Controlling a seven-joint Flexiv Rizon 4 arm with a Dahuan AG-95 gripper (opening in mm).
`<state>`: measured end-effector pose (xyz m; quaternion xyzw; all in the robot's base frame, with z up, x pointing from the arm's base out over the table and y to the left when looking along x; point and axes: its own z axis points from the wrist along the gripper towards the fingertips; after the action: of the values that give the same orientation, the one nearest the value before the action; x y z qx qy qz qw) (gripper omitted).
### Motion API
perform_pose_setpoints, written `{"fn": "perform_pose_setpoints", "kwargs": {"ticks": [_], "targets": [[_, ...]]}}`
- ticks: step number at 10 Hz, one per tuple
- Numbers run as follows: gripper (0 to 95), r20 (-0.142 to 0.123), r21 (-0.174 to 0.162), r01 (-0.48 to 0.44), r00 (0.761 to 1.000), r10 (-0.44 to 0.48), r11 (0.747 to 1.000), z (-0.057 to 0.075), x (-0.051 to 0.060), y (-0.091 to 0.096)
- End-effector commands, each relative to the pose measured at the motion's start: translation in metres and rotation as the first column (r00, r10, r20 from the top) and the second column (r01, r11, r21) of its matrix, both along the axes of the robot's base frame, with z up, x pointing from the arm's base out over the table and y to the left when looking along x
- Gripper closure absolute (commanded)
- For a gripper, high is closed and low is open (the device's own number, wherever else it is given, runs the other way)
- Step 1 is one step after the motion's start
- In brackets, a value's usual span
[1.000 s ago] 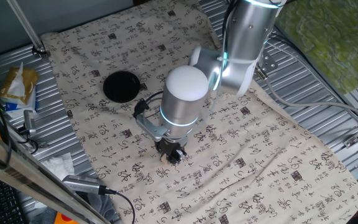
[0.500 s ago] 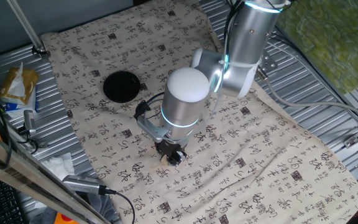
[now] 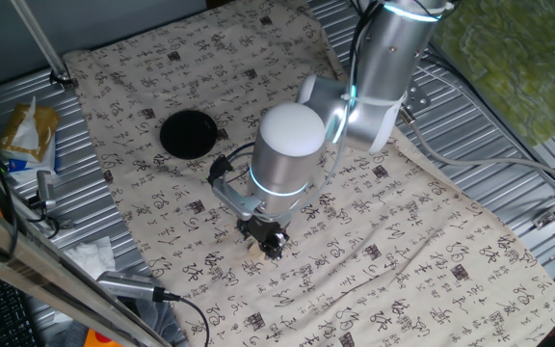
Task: Remove the object from the scale
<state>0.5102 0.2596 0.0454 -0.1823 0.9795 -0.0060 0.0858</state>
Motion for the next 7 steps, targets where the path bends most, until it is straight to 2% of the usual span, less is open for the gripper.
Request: {"fn": "perform_pose_setpoints", "kwargs": {"ticks": [1, 5, 7], "targets": [[95.0, 0.0, -0.031, -0.001, 1.0, 0.001, 1.0, 0.011, 0.001, -0.001], [95.0, -0.002, -0.042, -0.004, 1.0, 0.003, 0.999, 0.04, 0.004, -0.002], [95.0, -0.006, -0.044, 0.011, 1.0, -0.011, 0.999, 0.049, 0.002, -0.003]]}}
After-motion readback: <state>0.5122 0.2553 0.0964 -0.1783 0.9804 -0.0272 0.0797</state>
